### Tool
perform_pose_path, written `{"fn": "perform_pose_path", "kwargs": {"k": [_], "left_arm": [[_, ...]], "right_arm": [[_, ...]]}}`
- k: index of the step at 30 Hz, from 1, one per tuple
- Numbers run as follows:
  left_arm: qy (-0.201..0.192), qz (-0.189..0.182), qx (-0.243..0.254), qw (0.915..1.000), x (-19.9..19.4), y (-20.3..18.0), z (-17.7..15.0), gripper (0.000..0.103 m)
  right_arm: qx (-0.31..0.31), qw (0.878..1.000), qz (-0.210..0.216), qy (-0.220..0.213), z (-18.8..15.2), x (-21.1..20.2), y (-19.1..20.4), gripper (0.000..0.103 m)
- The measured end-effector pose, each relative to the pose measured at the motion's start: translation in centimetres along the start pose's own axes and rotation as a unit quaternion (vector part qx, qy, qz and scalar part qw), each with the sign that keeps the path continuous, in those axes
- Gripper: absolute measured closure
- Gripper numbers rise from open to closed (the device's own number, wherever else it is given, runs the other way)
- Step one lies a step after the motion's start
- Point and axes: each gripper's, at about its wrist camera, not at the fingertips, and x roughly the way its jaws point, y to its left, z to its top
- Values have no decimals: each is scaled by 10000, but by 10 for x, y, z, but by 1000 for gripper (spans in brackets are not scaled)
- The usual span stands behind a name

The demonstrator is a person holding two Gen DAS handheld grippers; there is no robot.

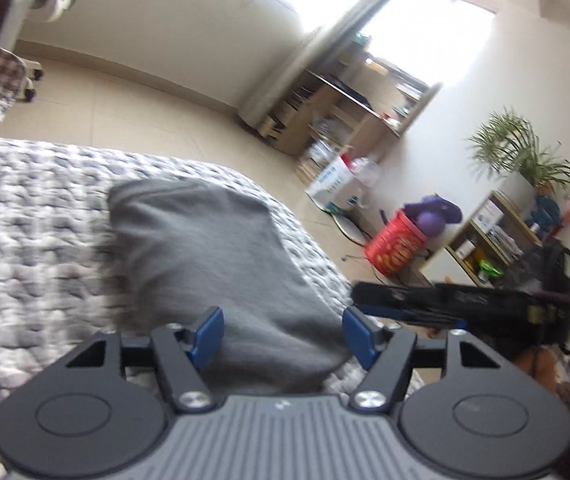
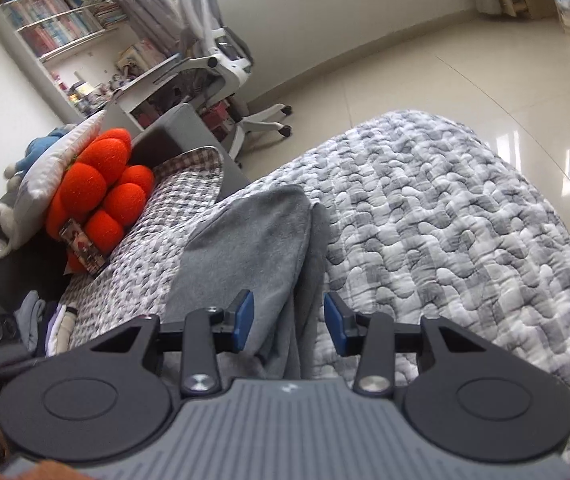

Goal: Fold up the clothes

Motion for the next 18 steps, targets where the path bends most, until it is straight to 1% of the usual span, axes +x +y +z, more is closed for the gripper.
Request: {"fn": "perform_pose_path", "kwargs": {"k": [2,4,6,8,10,11,13,16,18], "left_arm": [[-111,207,-33,9997,-7,5,-1,36],[-165,388,124,9990,-4,7,-2,36],[-185,596,275,9977,-1,8,-1,36],[-196,679,401,9967,2,9,-1,36],[-219,781,430,9958,4,11,0,32],[-230,853,391,9953,6,13,2,31],[-248,982,243,9946,9,21,4,24],[-200,1047,-84,9943,14,33,4,23],[-201,1099,-210,9935,18,38,4,22]], "right_arm": [[-266,9995,172,-7,-6,-6,9,60],[-556,9980,308,-16,-15,-8,18,60],[-738,9966,366,-51,-22,-6,26,60],[-902,9951,401,-107,-27,-3,35,60],[-1062,9935,369,-186,-29,2,44,60],[-1123,9929,342,-206,-29,5,48,60],[-1145,9927,324,-216,-29,11,52,60],[-1168,9922,351,-243,-29,20,56,60],[-1254,9914,314,-215,-31,28,59,60]]}}
